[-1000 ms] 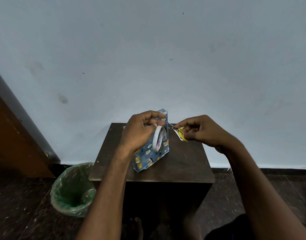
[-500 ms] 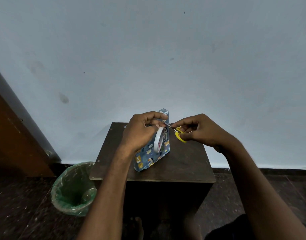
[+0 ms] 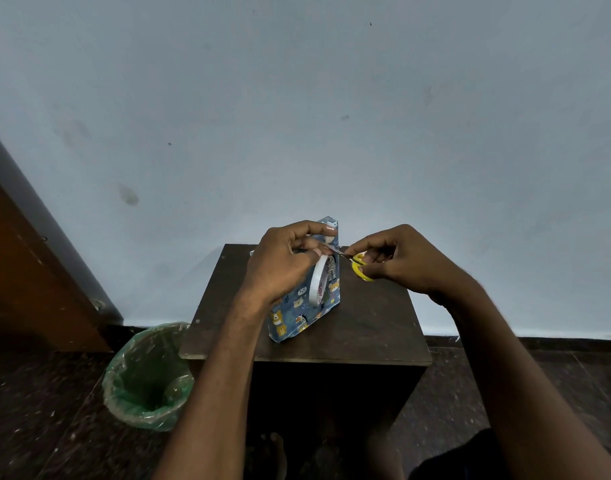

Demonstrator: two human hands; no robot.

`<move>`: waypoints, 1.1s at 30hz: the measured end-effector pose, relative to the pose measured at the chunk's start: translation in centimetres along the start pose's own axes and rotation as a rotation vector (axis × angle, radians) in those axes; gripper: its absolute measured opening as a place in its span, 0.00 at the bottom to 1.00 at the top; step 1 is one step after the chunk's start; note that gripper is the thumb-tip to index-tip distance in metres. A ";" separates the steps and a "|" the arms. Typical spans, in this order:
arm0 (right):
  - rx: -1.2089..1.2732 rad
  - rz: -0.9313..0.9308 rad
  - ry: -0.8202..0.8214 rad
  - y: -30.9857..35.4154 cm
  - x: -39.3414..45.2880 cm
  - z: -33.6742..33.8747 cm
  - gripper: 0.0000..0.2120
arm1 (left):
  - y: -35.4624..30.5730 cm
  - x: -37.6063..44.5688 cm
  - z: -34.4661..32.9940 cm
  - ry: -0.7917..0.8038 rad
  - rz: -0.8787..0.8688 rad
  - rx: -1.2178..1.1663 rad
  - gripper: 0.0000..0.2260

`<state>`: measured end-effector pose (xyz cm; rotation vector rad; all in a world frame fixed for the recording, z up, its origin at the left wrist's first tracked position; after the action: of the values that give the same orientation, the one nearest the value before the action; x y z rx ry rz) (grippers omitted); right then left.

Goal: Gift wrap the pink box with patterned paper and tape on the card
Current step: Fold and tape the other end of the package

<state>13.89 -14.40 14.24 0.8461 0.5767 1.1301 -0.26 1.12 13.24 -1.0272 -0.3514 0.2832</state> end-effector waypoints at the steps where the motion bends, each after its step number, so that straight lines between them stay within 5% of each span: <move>1: 0.004 0.001 0.011 -0.1 0.0 -0.1 0.17 | 0.1 0.0 0.0 0.000 -0.002 -0.002 0.18; 10: 0.190 -0.030 0.021 -2.0 -0.4 0.6 0.17 | 0.2 0.1 -0.1 -0.006 0.010 -0.019 0.19; 16: -0.371 -0.418 -0.068 -8.2 1.1 -1.6 0.13 | 0.2 0.1 -0.2 -0.002 0.018 -0.028 0.18; 20: -0.466 -0.542 -0.025 -9.9 1.9 -4.1 0.09 | 0.5 0.3 -0.1 -0.009 0.026 -0.035 0.17; 29: -0.667 -0.532 -0.010 -10.0 3.3 -6.4 0.11 | 0.5 0.3 -0.2 -0.009 0.030 -0.041 0.18; 33: -0.688 -0.461 -0.219 -8.5 3.0 -5.2 0.07 | 0.3 0.3 -0.3 0.001 0.036 -0.058 0.17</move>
<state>15.54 -11.61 4.30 0.2121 0.1556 0.7183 0.08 1.13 12.87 -1.0914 -0.3418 0.3066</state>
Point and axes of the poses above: each hand's wrist, its own x-axis towards the middle knuckle, its own z-axis out of the back of the hand, y = z × x, the point moved 6 cm from there along x, towards the middle knuckle, and after that the axes turned 12 degrees about y, right-handed, at the moved point
